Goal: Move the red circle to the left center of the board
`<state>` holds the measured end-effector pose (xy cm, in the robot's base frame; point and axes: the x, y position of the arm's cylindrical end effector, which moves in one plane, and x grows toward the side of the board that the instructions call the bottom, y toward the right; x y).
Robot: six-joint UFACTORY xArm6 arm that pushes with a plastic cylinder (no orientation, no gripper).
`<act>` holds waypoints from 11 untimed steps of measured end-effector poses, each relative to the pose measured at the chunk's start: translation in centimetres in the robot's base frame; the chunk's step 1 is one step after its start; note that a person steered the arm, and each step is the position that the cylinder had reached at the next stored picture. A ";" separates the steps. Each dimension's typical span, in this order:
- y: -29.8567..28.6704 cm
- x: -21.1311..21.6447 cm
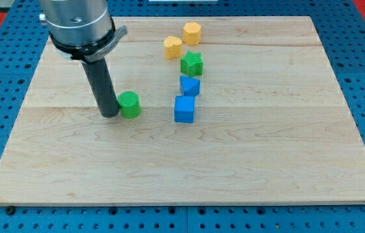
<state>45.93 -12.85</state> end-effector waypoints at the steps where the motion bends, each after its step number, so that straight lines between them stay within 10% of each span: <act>1: -4.2 -0.9; 5: 4.7 -26.3; 9: -11.9 -23.7; 11: -9.6 -19.1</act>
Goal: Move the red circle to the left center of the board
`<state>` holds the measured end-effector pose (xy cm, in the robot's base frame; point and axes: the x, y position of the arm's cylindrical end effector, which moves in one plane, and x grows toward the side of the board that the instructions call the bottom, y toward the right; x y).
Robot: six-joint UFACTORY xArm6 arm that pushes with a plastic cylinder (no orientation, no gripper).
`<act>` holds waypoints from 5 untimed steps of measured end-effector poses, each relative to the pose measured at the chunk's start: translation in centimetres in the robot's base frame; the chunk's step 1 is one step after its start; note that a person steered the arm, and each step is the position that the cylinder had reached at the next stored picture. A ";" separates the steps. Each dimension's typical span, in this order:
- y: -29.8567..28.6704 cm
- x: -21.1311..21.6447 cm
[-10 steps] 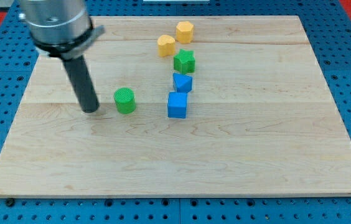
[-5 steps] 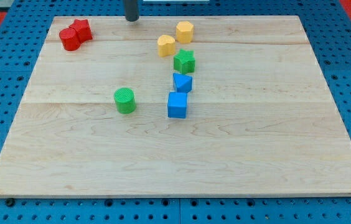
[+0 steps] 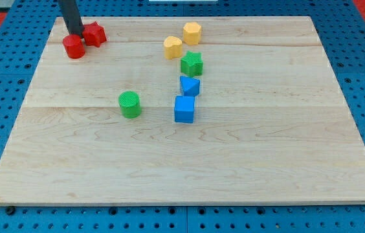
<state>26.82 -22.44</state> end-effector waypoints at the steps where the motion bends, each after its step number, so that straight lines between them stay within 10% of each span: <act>1: -0.9 3.2; 5: 2.6 11.8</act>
